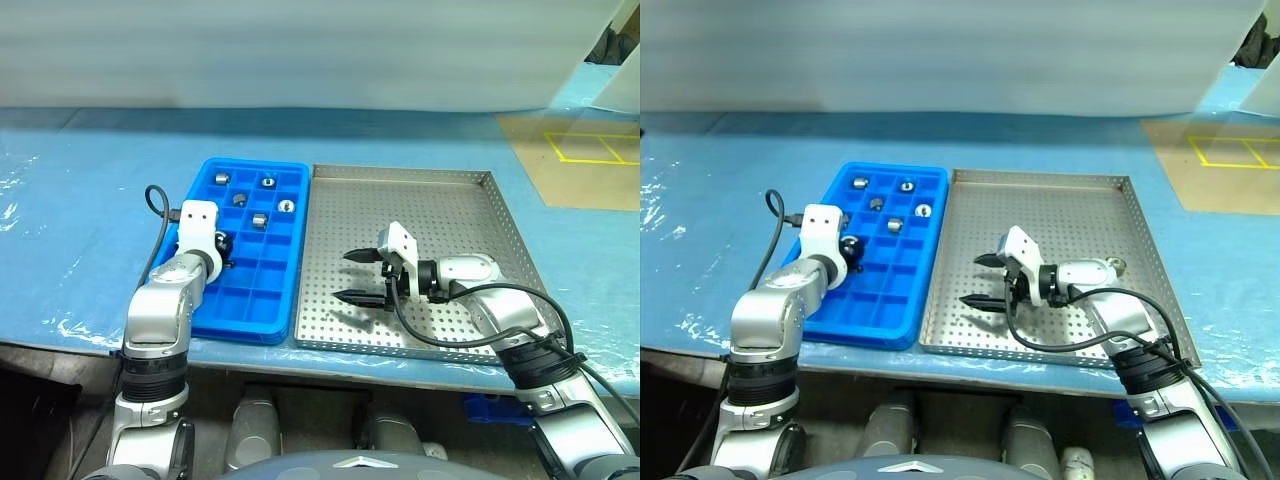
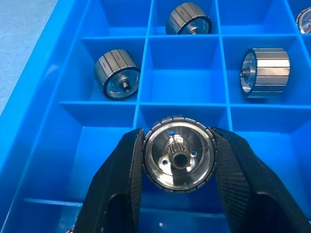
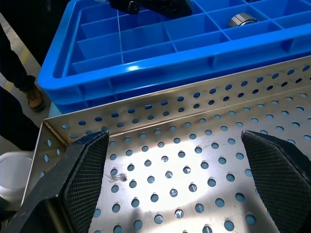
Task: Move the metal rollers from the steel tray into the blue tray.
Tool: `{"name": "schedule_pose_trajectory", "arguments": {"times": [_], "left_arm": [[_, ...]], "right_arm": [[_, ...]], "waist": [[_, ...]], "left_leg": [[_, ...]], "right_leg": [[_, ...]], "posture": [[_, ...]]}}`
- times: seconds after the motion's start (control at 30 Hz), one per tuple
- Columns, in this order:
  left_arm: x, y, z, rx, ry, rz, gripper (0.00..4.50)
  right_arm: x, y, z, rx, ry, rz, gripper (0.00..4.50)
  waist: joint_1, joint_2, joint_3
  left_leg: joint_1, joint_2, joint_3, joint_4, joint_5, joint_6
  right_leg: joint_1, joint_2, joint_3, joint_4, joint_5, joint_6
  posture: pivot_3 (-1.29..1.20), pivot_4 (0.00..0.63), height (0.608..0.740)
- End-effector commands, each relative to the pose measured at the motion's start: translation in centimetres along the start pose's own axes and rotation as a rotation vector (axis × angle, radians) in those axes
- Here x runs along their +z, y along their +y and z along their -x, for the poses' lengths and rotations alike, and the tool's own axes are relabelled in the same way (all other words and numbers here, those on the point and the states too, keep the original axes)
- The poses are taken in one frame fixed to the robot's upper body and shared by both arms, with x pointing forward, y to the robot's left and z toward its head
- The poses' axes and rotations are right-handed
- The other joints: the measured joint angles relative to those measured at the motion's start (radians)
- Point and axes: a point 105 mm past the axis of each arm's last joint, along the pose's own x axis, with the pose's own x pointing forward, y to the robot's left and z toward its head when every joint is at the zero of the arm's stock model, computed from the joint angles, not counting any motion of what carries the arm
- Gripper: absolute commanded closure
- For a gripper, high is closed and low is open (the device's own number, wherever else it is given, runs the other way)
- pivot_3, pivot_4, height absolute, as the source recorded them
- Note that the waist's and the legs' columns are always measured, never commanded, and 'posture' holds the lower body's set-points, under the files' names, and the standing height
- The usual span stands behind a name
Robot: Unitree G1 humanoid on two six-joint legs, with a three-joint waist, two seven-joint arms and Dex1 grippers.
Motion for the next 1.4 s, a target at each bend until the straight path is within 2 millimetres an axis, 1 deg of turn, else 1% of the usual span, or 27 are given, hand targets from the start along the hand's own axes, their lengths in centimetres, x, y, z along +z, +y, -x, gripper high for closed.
{"name": "schedule_pose_trajectory", "arguments": {"times": [0.03,0.07,0.13,0.17,0.23,0.27,0.3,0.37,0.47,0.57,0.63,0.67,0.77,0.8,0.9,1.0,1.03,1.17,1.27,1.4], "left_arm": [[-0.1,0.7,0.0,0.023,0.002,0.006,2.80],[-0.3,0.5,0.0,0.012,0.007,0.009,2.80],[-0.4,0.3,0.0,0.003,0.008,0.011,2.07],[-0.3,0.3,0.0,0.003,0.007,0.010,1.86],[-0.1,0.0,-0.1,-0.009,-0.003,0.005,1.24],[0.4,-0.3,-0.1,-0.022,-0.022,0.000,0.94],[1.7,-1.1,0.0,-0.061,-0.069,-0.011,0.58],[3.3,-2.2,0.2,-0.111,-0.127,-0.027,0.58],[7.0,-5.2,0.9,-0.266,-0.260,-0.073,0.58],[8.5,-7.3,1.3,-0.373,-0.312,-0.095,0.58],[9.3,-10.0,1.7,-0.523,-0.351,-0.129,0.58],[9.5,-10.8,1.9,-0.568,-0.360,-0.140,0.58],[8.9,-13.5,2.2,-0.725,-0.377,-0.243,0.58],[8.8,-14.0,2.2,-0.758,-0.380,-0.258,0.58],[8.2,-16.3,2.8,-0.916,-0.382,-0.305,0.58],[8.0,-17.0,2.7,-0.961,-0.382,-0.331,0.58],[7.8,-17.6,2.7,-1.004,-0.372,-0.335,0.58],[6.6,-19.0,2.9,-1.125,-0.348,-0.426,0.58],[5.2,-19.8,2.8,-1.197,-0.272,-0.489,0.58],[3.7,-21.1,2.4,-1.260,-0.165,-0.514,0.58]], "right_arm": [[1.2,-0.1,0.4,-0.010,-0.031,0.041,0.00],[1.3,-0.1,0.4,-0.011,-0.032,0.041,0.00],[1.3,-0.1,0.4,-0.013,-0.033,0.042,0.00],[1.4,-0.1,0.4,-0.014,-0.033,0.043,0.00],[1.4,-0.1,0.5,-0.016,-0.033,0.044,0.00],[1.4,-0.1,0.6,-0.019,-0.032,0.043,0.00],[1.4,-0.2,0.7,-0.029,-0.036,0.039,0.00],[1.6,-0.4,1.0,-0.044,-0.042,0.030,0.00],[2.2,-1.1,2.0,-0.104,-0.084,-0.009,0.00],[2.3,-1.2,2.8,-0.140,-0.089,-0.021,0.00],[2.0,-1.3,3.7,-0.186,-0.080,-0.036,0.00],[1.9,-1.3,4.0,-0.200,-0.076,-0.041,0.00],[1.6,-1.0,5.1,-0.247,-0.063,-0.050,0.00],[1.6,-0.9,5.3,-0.256,-0.060,-0.051,0.00],[0.6,-0.6,6.9,-0.329,-0.016,-0.061,0.00],[0.2,-0.4,7.5,-0.362,0.004,-0.064,0.00],[0.0,-0.2,8.0,-0.386,0.013,-0.074,0.00],[-0.8,0.8,9.2,-0.447,0.040,-0.098,0.00],[-1.1,1.2,9.6,-0.474,0.043,-0.113,0.00],[-1.2,1.9,9.9,-0.501,0.038,-0.136,0.00]], "waist": [[-0.001,0.000,0.000],[-0.002,0.000,0.000],[-0.001,0.000,0.000],[-0.001,0.000,0.000],[0.000,0.000,0.000],[0.001,0.000,0.000],[0.003,0.000,0.000],[0.008,0.000,0.000],[0.009,-0.001,0.000],[-0.005,-0.001,0.000],[-0.016,-0.001,0.000],[-0.023,-0.001,0.000],[-0.045,-0.001,0.000],[-0.052,-0.001,0.000],[-0.076,-0.001,0.000],[-0.091,-0.001,0.000],[-0.099,-0.001,0.000],[-0.117,-0.001,0.000],[-0.134,-0.001,0.000],[-0.148,-0.001,0.000]], "left_leg": [[0.000,0.000,0.000,0.000,0.000,0.000],[0.000,0.000,0.000,0.000,0.000,0.000],[0.000,0.000,0.000,0.000,0.000,0.000],[0.000,0.000,0.000,0.000,0.000,0.000],[0.001,0.000,0.000,0.000,0.000,0.000],[0.001,0.000,0.000,0.000,0.000,0.000],[0.001,0.000,0.000,0.000,0.000,0.000],[-0.001,-0.001,0.000,0.000,0.001,0.000],[-0.002,-0.002,0.000,0.000,0.002,0.002],[-0.001,-0.002,0.002,0.000,0.002,0.003],[-0.001,-0.003,0.002,0.000,0.002,0.003],[-0.001,-0.002,0.002,0.000,0.003,0.002],[-0.001,-0.002,0.003,-0.001,0.003,0.002],[-0.001,-0.002,0.003,-0.001,0.003,0.002],[0.000,-0.002,0.004,-0.001,0.003,0.002],[0.001,-0.002,0.005,-0.001,0.002,0.002],[0.002,-0.002,0.007,-0.001,0.002,0.003],[0.005,-0.001,0.009,-0.001,0.002,0.003],[0.006,-0.001,0.010,-0.001,0.001,0.004],[0.008,-0.001,0.011,-0.001,0.000,0.007]], "right_leg": [[0.000,0.000,0.000,0.000,0.000,0.000],[0.000,0.000,0.000,0.000,0.000,0.000],[0.000,0.000,0.000,0.000,0.000,0.000],[0.000,0.000,0.000,0.000,0.000,0.000],[0.000,0.000,0.000,0.001,0.000,0.000],[0.000,0.000,0.000,0.000,0.000,0.000],[0.000,0.000,0.000,0.000,0.000,0.000],[0.000,0.000,0.000,0.000,0.000,0.000],[0.000,-0.002,0.000,0.000,0.000,0.000],[0.000,-0.004,0.001,0.000,0.001,0.000],[0.000,-0.004,0.001,0.000,0.001,0.001],[0.000,-0.003,0.001,-0.001,0.001,0.001],[0.000,-0.003,0.001,-0.001,0.001,0.001],[0.000,-0.003,0.001,-0.001,0.001,0.001],[0.000,-0.003,0.002,-0.001,0.001,0.002],[0.001,-0.003,0.003,-0.001,0.002,0.003],[0.002,-0.003,0.004,-0.001,0.003,0.003],[0.004,-0.002,0.006,-0.002,0.003,0.004],[0.004,-0.002,0.007,-0.003,0.004,0.005],[0.006,-0.002,0.008,-0.003,0.004,0.005]], "posture": [[0.10,0.150,0.740],[0.10,0.150,0.740],[0.10,0.150,0.740],[0.10,0.150,0.740],[0.10,0.150,0.740],[0.07,0.150,0.740],[0.06,0.150,0.740],[0.05,0.150,0.740],[0.00,0.150,0.740],[-0.04,0.150,0.740],[-0.08,0.150,0.740],[-0.10,0.150,0.740],[-0.17,0.150,0.740],[-0.18,0.150,0.740],[-0.26,0.150,0.740],[-0.26,0.150,0.740],[-0.33,0.150,0.740],[-0.38,0.150,0.740],[-0.42,0.150,0.740],[-0.46,0.150,0.740]]}}
